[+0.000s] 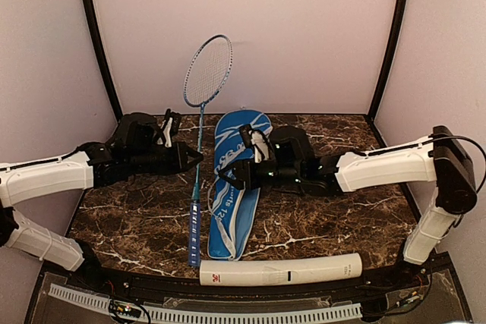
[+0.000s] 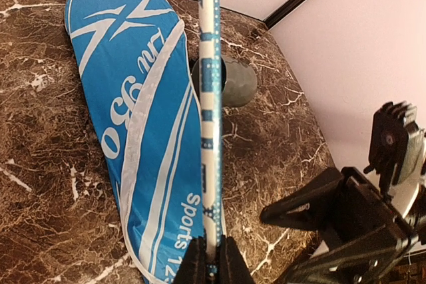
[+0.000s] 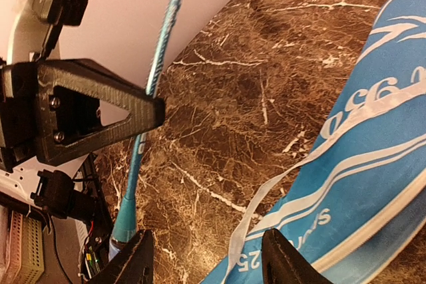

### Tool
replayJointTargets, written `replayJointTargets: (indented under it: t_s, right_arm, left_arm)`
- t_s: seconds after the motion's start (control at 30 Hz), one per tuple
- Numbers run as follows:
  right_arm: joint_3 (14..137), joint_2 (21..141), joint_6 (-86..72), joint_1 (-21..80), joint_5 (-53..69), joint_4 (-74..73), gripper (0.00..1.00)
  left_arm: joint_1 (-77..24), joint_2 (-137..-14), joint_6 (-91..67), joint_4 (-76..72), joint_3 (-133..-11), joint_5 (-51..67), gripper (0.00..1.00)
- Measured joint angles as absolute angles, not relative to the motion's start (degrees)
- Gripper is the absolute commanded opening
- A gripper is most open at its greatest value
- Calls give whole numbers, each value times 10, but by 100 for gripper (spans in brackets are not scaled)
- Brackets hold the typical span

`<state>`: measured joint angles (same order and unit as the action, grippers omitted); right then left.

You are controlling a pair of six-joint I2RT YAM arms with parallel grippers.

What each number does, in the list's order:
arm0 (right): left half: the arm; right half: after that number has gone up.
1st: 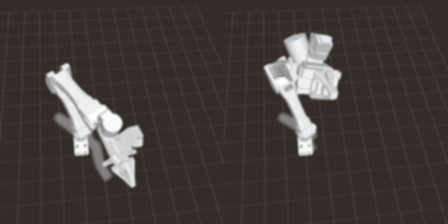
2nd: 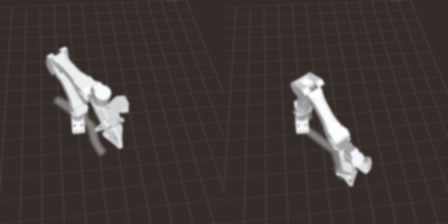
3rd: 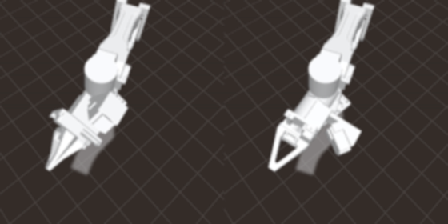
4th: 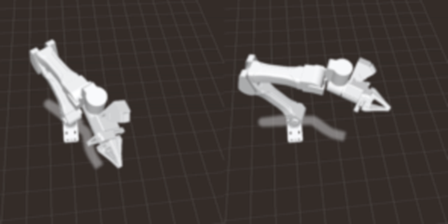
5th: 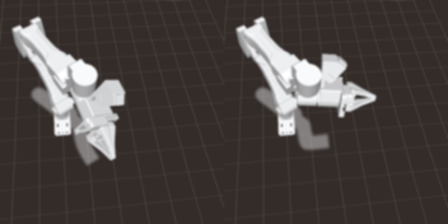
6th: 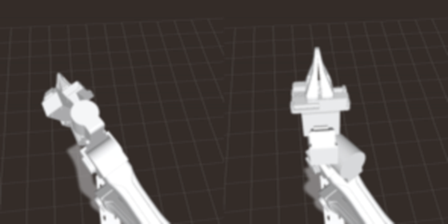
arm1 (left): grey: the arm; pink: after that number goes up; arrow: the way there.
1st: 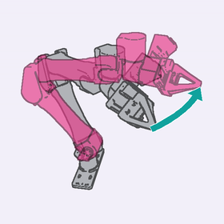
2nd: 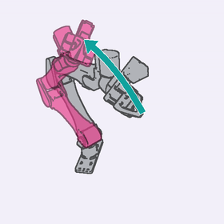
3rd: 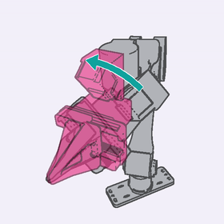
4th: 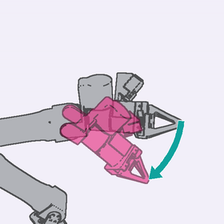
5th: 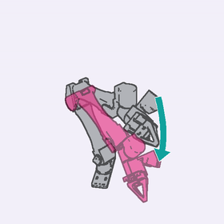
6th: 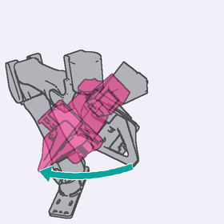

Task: Pack up the badminton gear

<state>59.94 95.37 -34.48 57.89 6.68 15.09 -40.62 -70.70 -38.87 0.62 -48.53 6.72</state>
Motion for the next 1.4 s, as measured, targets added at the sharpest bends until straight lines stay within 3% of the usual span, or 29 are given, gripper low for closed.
replayJointTargets:
  t_s: [0.37,0.73,1.03,1.2,1.3,1.4]
  right_arm:
    - [690,1036,-310,614,112,158,50]
    - [748,1110,-315,618,109,168,32]
    - [783,1139,-358,619,100,182,3]
    - [792,1145,-378,616,98,183,0]
    - [798,1148,-383,616,101,183,0]
    - [808,1151,-385,618,103,185,0]
  left_arm:
    - [-411,-728,-397,-13,-486,48,0]
    - [-414,-727,-399,-16,-486,40,0]
    - [-413,-715,-400,-15,-483,21,0]
    - [-413,-702,-392,-11,-480,6,0]
    - [-414,-694,-389,-3,-479,0,8]
    - [-414,-682,-382,5,-479,-5,35]
